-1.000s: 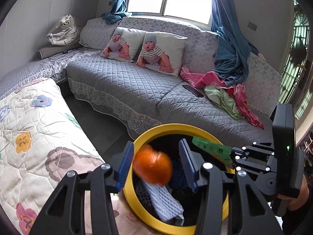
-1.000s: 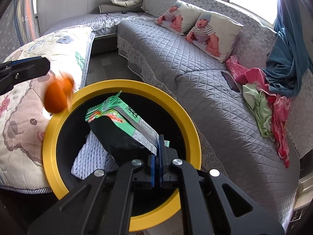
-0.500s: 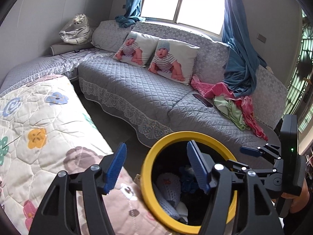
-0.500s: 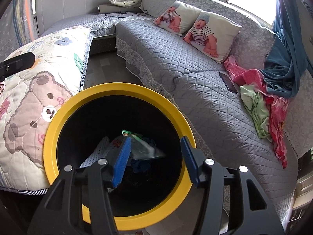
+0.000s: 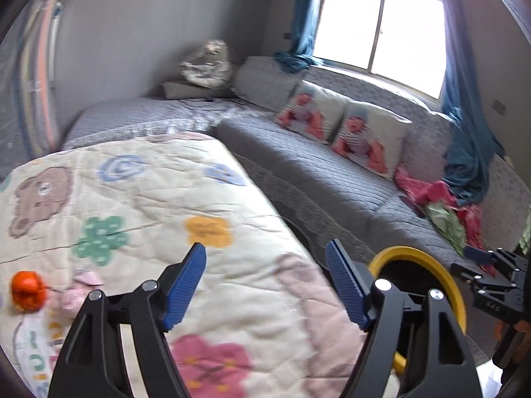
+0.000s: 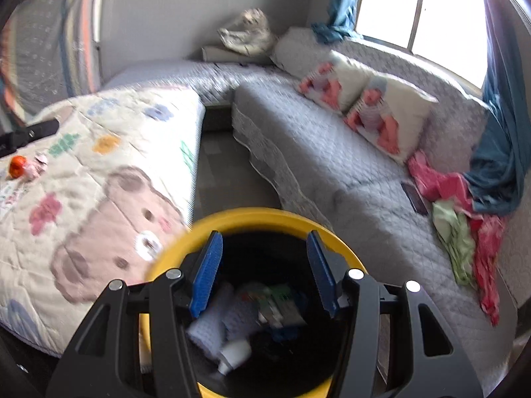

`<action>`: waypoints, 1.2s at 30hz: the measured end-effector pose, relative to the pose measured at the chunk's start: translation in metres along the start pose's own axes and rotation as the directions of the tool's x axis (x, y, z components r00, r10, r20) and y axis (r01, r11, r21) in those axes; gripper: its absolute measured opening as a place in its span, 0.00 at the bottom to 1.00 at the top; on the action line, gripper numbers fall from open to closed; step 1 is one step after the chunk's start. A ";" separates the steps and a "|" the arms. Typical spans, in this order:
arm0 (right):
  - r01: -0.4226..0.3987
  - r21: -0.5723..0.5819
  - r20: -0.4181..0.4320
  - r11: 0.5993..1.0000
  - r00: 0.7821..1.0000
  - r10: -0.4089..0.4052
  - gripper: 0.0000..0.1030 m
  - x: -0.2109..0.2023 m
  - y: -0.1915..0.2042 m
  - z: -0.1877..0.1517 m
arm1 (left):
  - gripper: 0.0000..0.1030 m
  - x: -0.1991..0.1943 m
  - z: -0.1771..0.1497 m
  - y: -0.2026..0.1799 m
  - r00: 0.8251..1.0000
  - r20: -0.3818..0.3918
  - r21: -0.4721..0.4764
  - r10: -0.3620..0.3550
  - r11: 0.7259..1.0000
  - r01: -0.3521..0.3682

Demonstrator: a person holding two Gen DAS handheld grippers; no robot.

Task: Collect trash
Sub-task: 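Move both grippers back over the remaining trash on the bed, then grasp the second orange peel with the left gripper while the right grasps the pink cloth bundle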

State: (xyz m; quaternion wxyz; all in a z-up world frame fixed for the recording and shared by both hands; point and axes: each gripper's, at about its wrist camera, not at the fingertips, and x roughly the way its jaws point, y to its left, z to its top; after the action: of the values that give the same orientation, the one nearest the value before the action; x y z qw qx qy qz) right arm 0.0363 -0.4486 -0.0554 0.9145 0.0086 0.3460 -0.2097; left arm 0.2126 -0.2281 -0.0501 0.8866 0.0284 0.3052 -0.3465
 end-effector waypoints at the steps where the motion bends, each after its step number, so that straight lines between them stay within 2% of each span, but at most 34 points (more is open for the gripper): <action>1: -0.028 -0.008 0.023 1.000 0.999 0.028 0.49 -0.001 0.009 0.006 | 0.73 -0.007 0.000 0.017 0.999 0.010 -0.023 0.036 0.999 -0.035; 4: -0.121 -0.038 0.081 0.992 0.989 0.124 0.49 0.002 0.045 0.023 | 0.76 -0.027 -0.002 0.062 0.993 0.028 -0.081 0.118 0.990 -0.115; 7: -0.233 -0.091 0.106 0.968 0.965 0.242 0.49 0.010 0.091 0.040 | 0.80 -0.047 -0.007 0.101 0.976 0.047 -0.127 0.215 0.970 -0.207; 10: -0.342 -0.143 0.104 0.929 0.928 0.358 0.49 0.019 0.142 0.057 | 0.83 -0.065 -0.018 0.142 0.951 0.048 -0.174 0.304 0.940 -0.292; 16: -0.478 -0.242 0.077 0.844 0.858 0.508 0.49 0.028 0.234 0.071 | 0.83 -0.073 -0.041 0.206 0.915 -0.016 -0.259 0.404 0.882 -0.394; 21: -0.542 -0.304 0.003 0.784 0.822 0.569 0.49 0.043 0.295 0.071 | 0.83 -0.069 -0.051 0.230 0.894 -0.054 -0.287 0.445 0.851 -0.440; 24: -0.557 -0.334 -0.038 0.760 0.814 0.580 0.49 0.051 0.322 0.070 | 0.83 -0.062 -0.052 0.244 0.889 -0.083 -0.314 0.451 0.835 -0.453; 26: -0.560 -0.342 -0.059 0.755 0.814 0.577 0.49 0.058 0.334 0.070 | 0.83 -0.056 -0.052 0.248 0.888 -0.106 -0.317 0.448 0.831 -0.457; 28: -0.569 -0.350 -0.086 0.744 0.811 0.579 0.49 0.065 0.345 0.071 | 0.83 -0.048 -0.051 0.252 0.879 -0.126 -0.314 0.459 0.822 -0.474; 36: -0.591 -0.343 -0.164 0.730 0.803 0.573 0.49 0.090 0.377 0.074 | 0.82 -0.030 -0.052 0.264 0.882 -0.174 -0.346 0.437 0.811 -0.471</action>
State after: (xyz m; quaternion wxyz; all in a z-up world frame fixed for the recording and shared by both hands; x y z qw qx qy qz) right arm 0.2904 -0.1511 -0.1055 0.9095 -0.0547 0.3806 0.1579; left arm 0.3352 0.0039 -0.1179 0.9179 -0.0563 0.3886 -0.0575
